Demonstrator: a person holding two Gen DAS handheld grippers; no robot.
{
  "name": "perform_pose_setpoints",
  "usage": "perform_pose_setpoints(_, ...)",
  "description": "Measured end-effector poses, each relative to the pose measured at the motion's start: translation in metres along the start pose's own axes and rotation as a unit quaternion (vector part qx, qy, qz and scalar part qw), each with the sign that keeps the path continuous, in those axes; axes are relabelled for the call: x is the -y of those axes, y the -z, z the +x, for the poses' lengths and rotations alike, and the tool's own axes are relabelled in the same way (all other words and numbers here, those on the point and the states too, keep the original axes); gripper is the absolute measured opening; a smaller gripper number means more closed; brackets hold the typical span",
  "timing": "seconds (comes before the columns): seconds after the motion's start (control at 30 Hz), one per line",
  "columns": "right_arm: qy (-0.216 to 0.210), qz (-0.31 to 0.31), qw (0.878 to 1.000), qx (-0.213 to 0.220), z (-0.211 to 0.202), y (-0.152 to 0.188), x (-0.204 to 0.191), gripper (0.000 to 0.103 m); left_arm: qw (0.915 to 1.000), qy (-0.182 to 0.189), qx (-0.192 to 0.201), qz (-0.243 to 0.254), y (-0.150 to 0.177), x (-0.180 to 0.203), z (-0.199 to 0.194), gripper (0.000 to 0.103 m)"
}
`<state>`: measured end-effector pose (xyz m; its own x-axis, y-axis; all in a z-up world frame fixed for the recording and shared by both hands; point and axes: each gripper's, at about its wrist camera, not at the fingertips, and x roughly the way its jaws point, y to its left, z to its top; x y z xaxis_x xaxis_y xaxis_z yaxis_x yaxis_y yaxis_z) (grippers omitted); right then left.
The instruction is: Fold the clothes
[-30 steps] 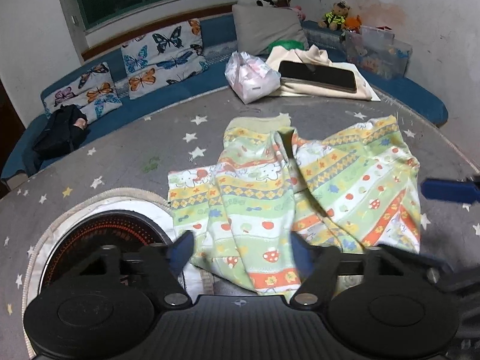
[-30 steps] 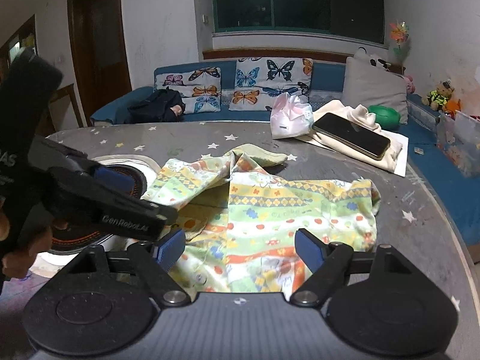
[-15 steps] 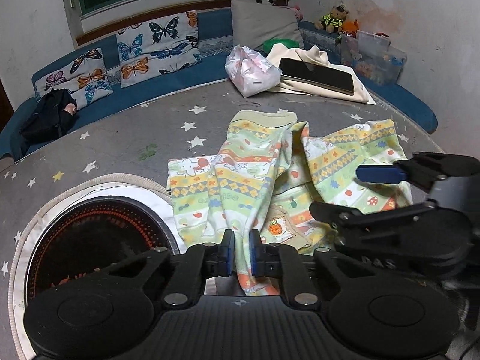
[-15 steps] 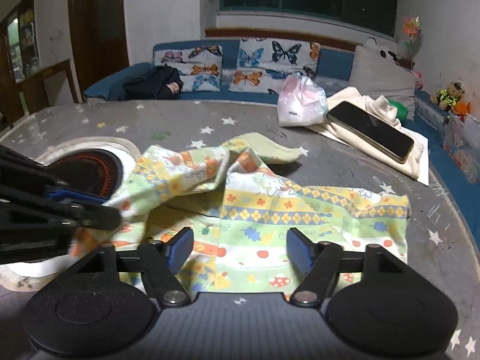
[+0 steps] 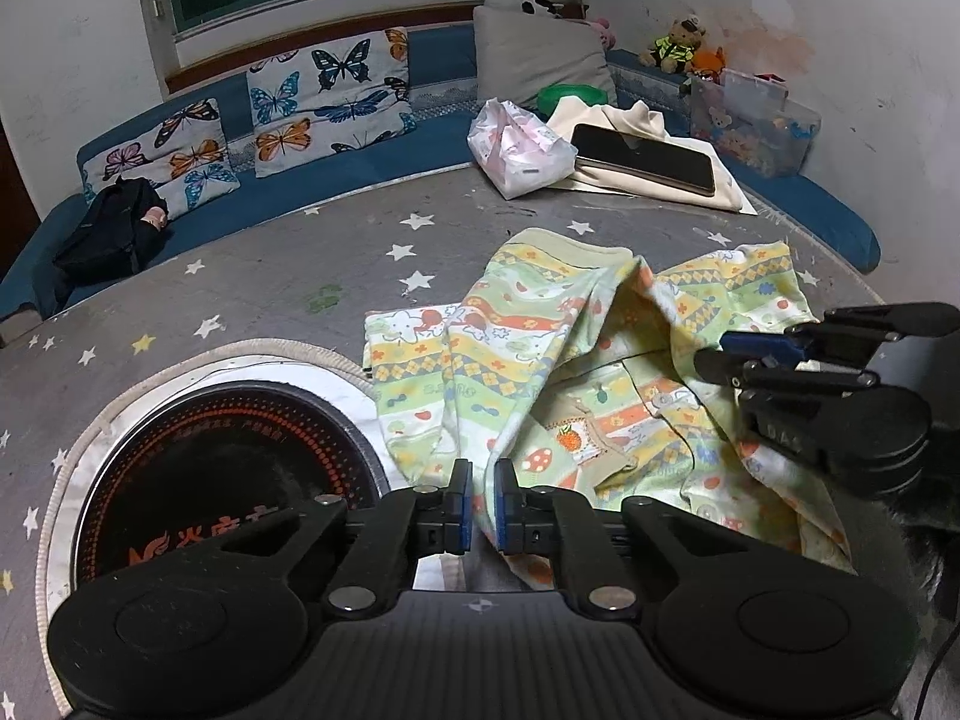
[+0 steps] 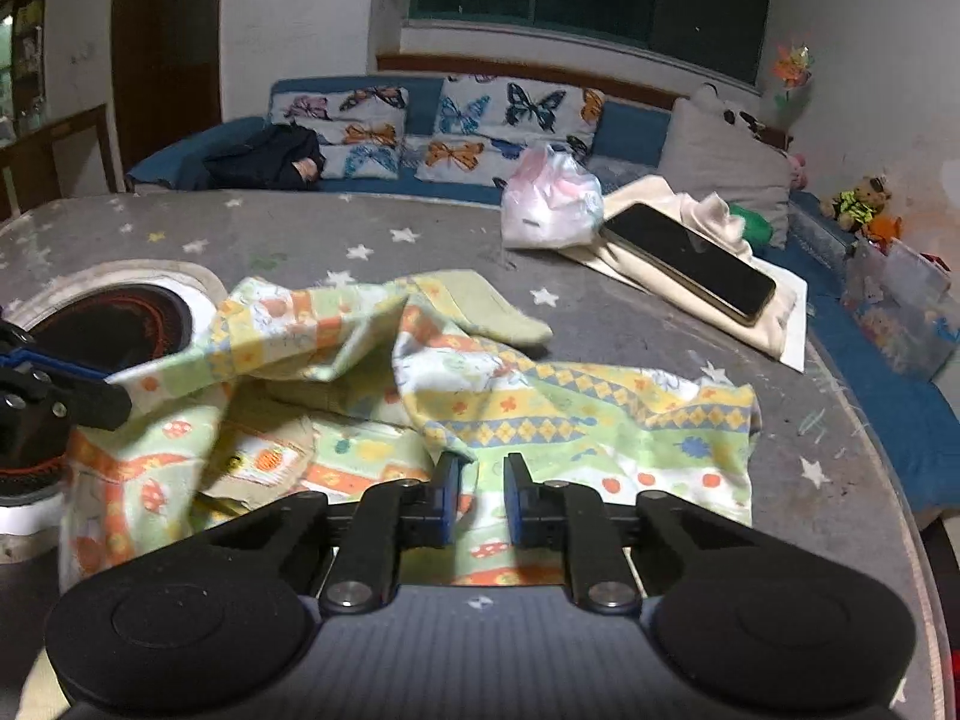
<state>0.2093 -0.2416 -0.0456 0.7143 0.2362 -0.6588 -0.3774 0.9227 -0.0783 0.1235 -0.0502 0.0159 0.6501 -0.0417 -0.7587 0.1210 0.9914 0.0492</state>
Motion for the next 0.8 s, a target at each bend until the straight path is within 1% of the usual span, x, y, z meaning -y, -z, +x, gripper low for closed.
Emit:
perform_pose_setpoints(0.07,-0.011,0.002,1.0,0.003,-0.002,-0.003,-0.003,0.027,1.0,0.0,-0.001,0.0,0.001,0.0,-0.002,0.008)
perform_pose_setpoints(0.1,-0.015,0.001,1.0,0.004,-0.001,-0.004,-0.005,0.043,1.0,0.0,-0.001,-0.001,0.001,0.0,-0.002,0.008)
perform_pose_setpoints(0.13,-0.018,-0.001,1.0,0.007,0.0,-0.005,-0.008,0.052,1.0,0.0,-0.001,-0.001,0.002,0.0,-0.003,0.008)
perform_pose_setpoints(0.2,-0.022,-0.005,1.0,0.009,0.003,-0.007,-0.013,0.053,1.0,0.001,-0.002,-0.001,0.002,0.0,-0.003,0.008)
perform_pose_setpoints(0.3,-0.022,-0.009,1.0,0.003,0.014,-0.009,-0.018,0.053,1.0,0.003,-0.004,0.004,0.0,0.001,-0.001,0.008)
perform_pose_setpoints(0.37,-0.015,-0.01,1.0,-0.003,0.022,-0.009,-0.019,0.047,0.9999,0.005,-0.003,0.01,-0.002,0.003,0.0,0.011)
perform_pose_setpoints(0.4,-0.012,-0.008,1.0,-0.006,0.025,-0.009,-0.018,0.041,0.9999,0.006,-0.002,0.013,-0.004,0.004,0.0,0.011)
perform_pose_setpoints(0.43,-0.01,-0.006,1.0,-0.008,0.027,-0.01,-0.016,0.029,0.9998,0.006,0.0,0.017,-0.005,0.006,0.001,0.013)
perform_pose_setpoints(0.47,-0.008,-0.003,1.0,-0.01,0.028,-0.009,-0.014,0.024,0.9998,0.006,0.001,0.021,-0.007,0.008,0.001,0.015)
perform_pose_setpoints(0.5,-0.008,0.0,1.0,-0.01,0.028,-0.009,-0.011,0.018,0.9996,0.006,0.004,0.028,-0.008,0.011,0.002,0.021)
perform_pose_setpoints(0.53,-0.009,0.002,1.0,-0.008,0.026,-0.009,-0.008,0.015,0.9994,0.004,0.006,0.034,-0.01,0.014,0.004,0.03)
perform_pose_setpoints(0.6,-0.009,0.007,1.0,-0.003,0.023,-0.008,-0.001,0.01,0.9988,0.001,0.01,0.048,-0.013,0.021,0.006,0.039)
perform_pose_setpoints(0.63,-0.008,0.01,1.0,-0.001,0.02,-0.008,0.003,0.009,0.9985,0.001,0.011,0.054,-0.015,0.024,0.009,0.041)
perform_pose_setpoints(0.77,0.0,0.02,1.0,0.014,0.006,-0.008,0.017,0.006,0.9973,0.004,0.006,0.073,-0.022,0.036,0.025,0.041)
perform_pose_setpoints(0.8,0.002,0.022,1.0,0.018,0.002,-0.008,0.02,0.005,0.997,-0.001,0.005,0.078,-0.023,0.038,0.029,0.036)
